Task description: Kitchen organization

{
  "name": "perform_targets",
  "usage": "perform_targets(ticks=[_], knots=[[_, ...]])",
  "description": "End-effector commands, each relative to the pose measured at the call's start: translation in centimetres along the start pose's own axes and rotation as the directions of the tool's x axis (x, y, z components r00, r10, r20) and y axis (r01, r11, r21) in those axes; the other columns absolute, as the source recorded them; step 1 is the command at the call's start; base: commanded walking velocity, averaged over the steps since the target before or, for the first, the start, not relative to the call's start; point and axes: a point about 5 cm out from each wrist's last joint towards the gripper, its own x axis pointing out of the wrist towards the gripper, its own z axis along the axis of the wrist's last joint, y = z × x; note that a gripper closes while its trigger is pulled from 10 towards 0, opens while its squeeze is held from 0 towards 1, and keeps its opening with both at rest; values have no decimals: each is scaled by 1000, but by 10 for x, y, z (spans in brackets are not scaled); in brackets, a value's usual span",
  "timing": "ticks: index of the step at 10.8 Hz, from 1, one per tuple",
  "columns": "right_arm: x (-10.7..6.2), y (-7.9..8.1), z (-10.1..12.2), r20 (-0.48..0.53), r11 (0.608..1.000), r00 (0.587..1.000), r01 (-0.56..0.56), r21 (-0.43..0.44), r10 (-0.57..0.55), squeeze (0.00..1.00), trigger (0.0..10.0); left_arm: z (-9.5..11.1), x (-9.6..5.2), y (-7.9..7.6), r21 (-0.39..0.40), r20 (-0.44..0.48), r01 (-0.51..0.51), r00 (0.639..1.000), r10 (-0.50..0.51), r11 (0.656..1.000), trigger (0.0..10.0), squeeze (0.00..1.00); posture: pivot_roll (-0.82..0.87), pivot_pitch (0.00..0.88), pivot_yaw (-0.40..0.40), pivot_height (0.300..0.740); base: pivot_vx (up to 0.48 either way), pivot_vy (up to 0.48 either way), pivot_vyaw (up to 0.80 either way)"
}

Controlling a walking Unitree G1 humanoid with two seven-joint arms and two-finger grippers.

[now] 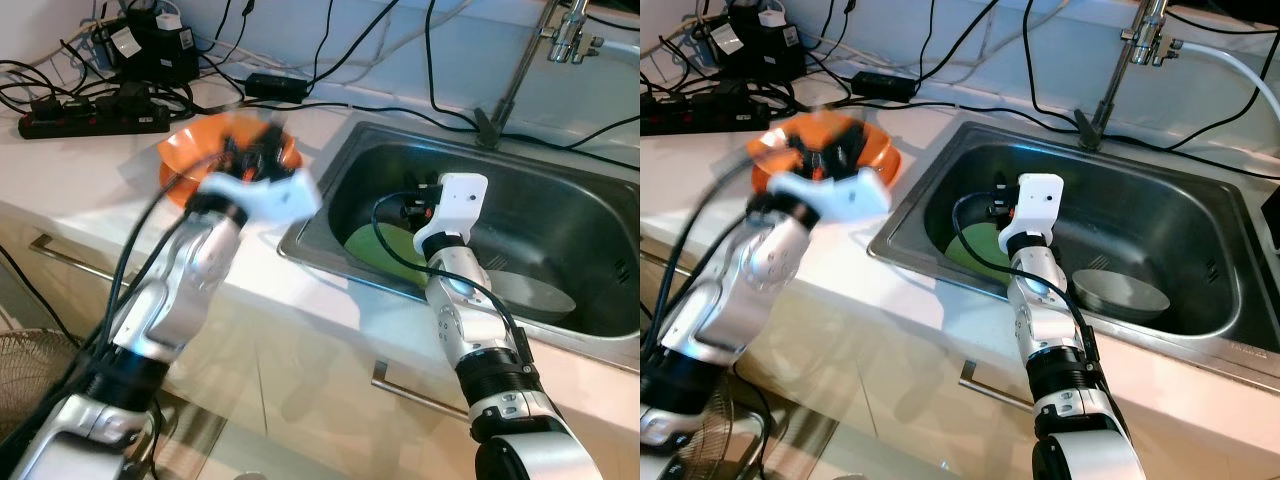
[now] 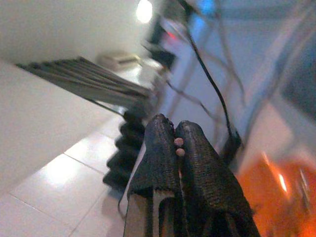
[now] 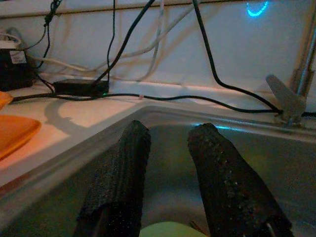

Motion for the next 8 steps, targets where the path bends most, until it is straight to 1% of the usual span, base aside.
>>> perform_targets(ticks=[1,2,3,4,5,6,7,8], knots=[[2,-2,3,18,1000,1000,17,-8,-17,0,10000,14,3,7,-120,64,-44,997,52,992,10000,0,266,27,-47,740,0,0,0],[2,-4,5,36,1000,999,21,-10,-21,1000,10000,30,5,7,-342,105,-49,990,90,938,10000,0,261,22,-44,740,0,0,0],[2,-5,7,55,999,998,19,-30,-17,1000,10000,37,6,8,-467,109,-44,988,107,883,10000,0,261,15,-43,740,0,0,0],[2,-6,8,64,999,998,21,-43,-18,1000,10000,38,6,8,-516,105,-45,988,115,855,10000,0,261,13,-42,740,0,0,0],[2,-4,18,144,981,989,10,-193,19,1000,10000,41,7,10,-666,108,-23,986,127,745,10000,0,262,3,-40,740,0,0,0],[1,2,24,191,961,979,-14,-276,69,1000,10000,42,7,8,-732,121,15,987,108,681,10000,0,259,0,-35,740,0,0,0],[1,7,23,183,951,978,-37,-308,97,1000,10000,42,6,6,-754,129,37,987,92,656,10000,0,259,0,-34,740,0,0,0],[0,15,21,177,922,971,-86,-377,163,0,10000,44,6,4,-800,144,67,986,82,596,10000,0,261,0,-33,740,0,0,0]])
